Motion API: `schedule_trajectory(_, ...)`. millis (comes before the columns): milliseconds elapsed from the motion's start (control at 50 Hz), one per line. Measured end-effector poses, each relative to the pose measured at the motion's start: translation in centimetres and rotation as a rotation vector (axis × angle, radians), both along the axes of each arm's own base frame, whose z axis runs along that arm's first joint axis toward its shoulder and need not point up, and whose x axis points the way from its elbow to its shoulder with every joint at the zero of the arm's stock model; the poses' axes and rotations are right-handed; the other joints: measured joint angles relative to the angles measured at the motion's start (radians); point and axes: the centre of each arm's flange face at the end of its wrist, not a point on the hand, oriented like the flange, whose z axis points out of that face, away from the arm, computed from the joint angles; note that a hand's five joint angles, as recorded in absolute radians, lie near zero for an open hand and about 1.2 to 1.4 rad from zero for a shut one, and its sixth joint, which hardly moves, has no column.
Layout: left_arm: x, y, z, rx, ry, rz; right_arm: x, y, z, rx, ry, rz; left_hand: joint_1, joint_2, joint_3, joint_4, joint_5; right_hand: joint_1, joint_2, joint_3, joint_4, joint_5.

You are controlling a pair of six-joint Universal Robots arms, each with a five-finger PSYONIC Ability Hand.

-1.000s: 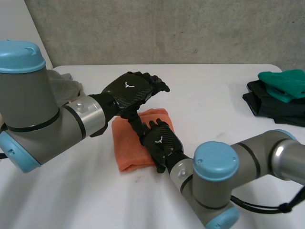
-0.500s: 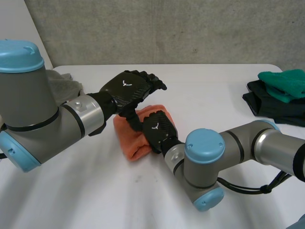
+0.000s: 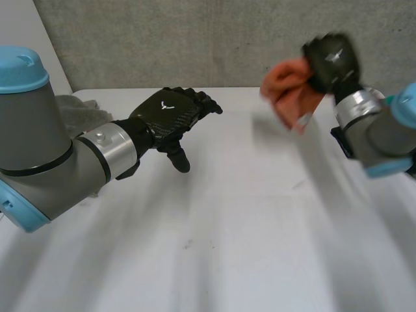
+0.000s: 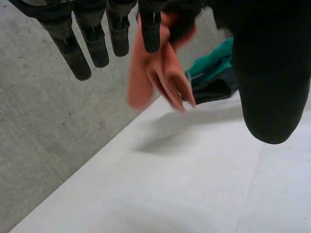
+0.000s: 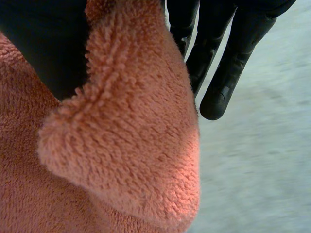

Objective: Fold the laundry.

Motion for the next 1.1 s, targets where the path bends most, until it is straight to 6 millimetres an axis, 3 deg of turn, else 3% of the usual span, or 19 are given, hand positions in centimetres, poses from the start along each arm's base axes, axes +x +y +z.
schedule_trajectory(100,0.0,0.0,0.1,-0.002,0.001,0.000,-5.3,-4.5,4.1,-0.104,-0.135,-0.043,0.000,0.000,0.000,0.000,0.000,0.000,0.000,0.003,0.000,0.000)
schedule_trajectory(160,0.0,0.1,0.1,-0.002,0.001,0.000,-8.4,-6.6,4.7,-0.135,-0.167,-0.062,0.000,0.000,0.000,0.000,0.000,0.000,0.000,0.005,0.000,0.000)
schedule_trajectory(180,0.0,0.1,0.1,-0.002,0.001,0.000,-8.4,-6.6,4.7,-0.135,-0.167,-0.062,0.000,0.000,0.000,0.000,0.000,0.000,0.000,0.005,0.000,0.000)
schedule_trajectory(240,0.1,0.1,0.2,-0.002,0.001,0.000,-12.7,-9.0,4.0,-0.158,-0.174,-0.063,0.000,0.000,0.000,0.000,0.000,0.000,0.000,0.008,0.000,0.000)
schedule_trajectory(260,0.1,0.1,0.2,-0.002,0.001,0.000,-12.7,-9.0,4.0,-0.158,-0.174,-0.063,0.000,0.000,0.000,0.000,0.000,0.000,0.000,0.008,0.000,0.000)
schedule_trajectory(280,0.1,0.2,0.2,-0.002,0.001,0.000,-14.8,-10.0,3.0,-0.156,-0.176,-0.052,0.000,0.000,0.000,0.000,0.000,0.000,0.000,0.008,0.000,0.000)
schedule_trajectory(400,0.1,0.8,0.3,-0.002,0.004,-0.008,-21.0,-12.1,-1.3,-0.102,-0.210,-0.020,0.000,0.000,0.000,0.000,0.000,0.000,0.000,0.008,0.000,0.000)
schedule_trajectory(500,0.1,1.4,0.7,0.006,0.022,-0.014,-25.3,-12.7,-6.3,-0.005,-0.245,-0.022,0.000,0.000,0.000,0.000,0.000,0.000,0.000,0.008,0.000,0.000)
schedule_trajectory(520,0.1,1.6,0.8,0.009,0.028,-0.015,-26.4,-12.6,-8.4,0.039,-0.251,-0.023,0.000,0.000,0.000,0.000,0.000,0.000,0.000,0.008,0.000,0.000)
schedule_trajectory(600,0.0,1.9,1.0,0.016,0.048,-0.018,-27.9,-12.1,-11.6,0.115,-0.248,-0.025,0.000,0.000,0.000,0.000,0.000,0.000,0.000,0.008,0.000,0.019)
schedule_trajectory(720,0.0,2.1,1.2,0.018,0.061,-0.021,-29.3,-11.1,-13.6,0.173,-0.216,-0.031,0.000,0.000,0.000,0.000,0.000,0.000,0.000,0.009,0.000,0.053)
schedule_trajectory(800,0.0,2.1,1.1,0.018,0.062,-0.021,-29.5,-10.4,-13.0,0.187,-0.200,-0.034,0.000,0.000,0.000,0.000,0.000,-0.001,-0.037,-0.026,-0.043,0.033)
schedule_trajectory(820,0.0,2.1,1.1,0.018,0.061,-0.021,-29.4,-10.1,-12.2,0.192,-0.199,-0.038,0.000,0.000,0.000,0.000,0.000,-0.360,-0.458,-0.439,-0.440,-0.330)
schedule_trajectory(880,0.0,2.1,1.1,0.018,0.061,-0.021,-29.5,-9.4,-10.3,0.205,-0.207,-0.053,0.000,0.000,0.000,0.000,0.000,-0.665,-0.809,-0.782,-0.806,-0.682)
schedule_trajectory(920,0.0,2.1,1.1,0.017,0.061,-0.021,-29.7,-8.9,-8.9,0.224,-0.218,-0.070,0.000,0.000,0.000,0.000,0.000,-0.727,-0.936,-0.911,-0.937,-0.801)
schedule_trajectory(960,0.0,2.1,1.2,0.016,0.061,-0.021,-30.1,-7.9,-6.8,0.258,-0.233,-0.102,0.000,0.000,0.000,0.000,0.000,-0.729,-0.949,-0.940,-0.951,-0.820)
schedule_trajectory(1000,0.0,2.1,1.2,0.015,0.061,-0.021,-30.2,-7.7,-6.4,0.266,-0.236,-0.110,0.000,0.000,0.000,0.000,0.000,-0.729,-0.949,-0.941,-0.951,-0.821)
schedule_trajectory(1020,0.0,2.1,1.3,0.013,0.063,-0.021,-30.9,-6.4,-4.4,0.312,-0.238,-0.165,0.000,0.000,0.000,0.000,0.000,-0.729,-0.949,-0.941,-0.951,-0.821)
schedule_trajectory(1100,0.0,2.3,1.7,0.004,0.068,-0.022,-33.0,-4.1,-2.1,0.376,-0.195,-0.326,0.000,0.000,0.000,0.000,-0.001,-0.729,-0.949,-0.941,-0.951,-0.821)
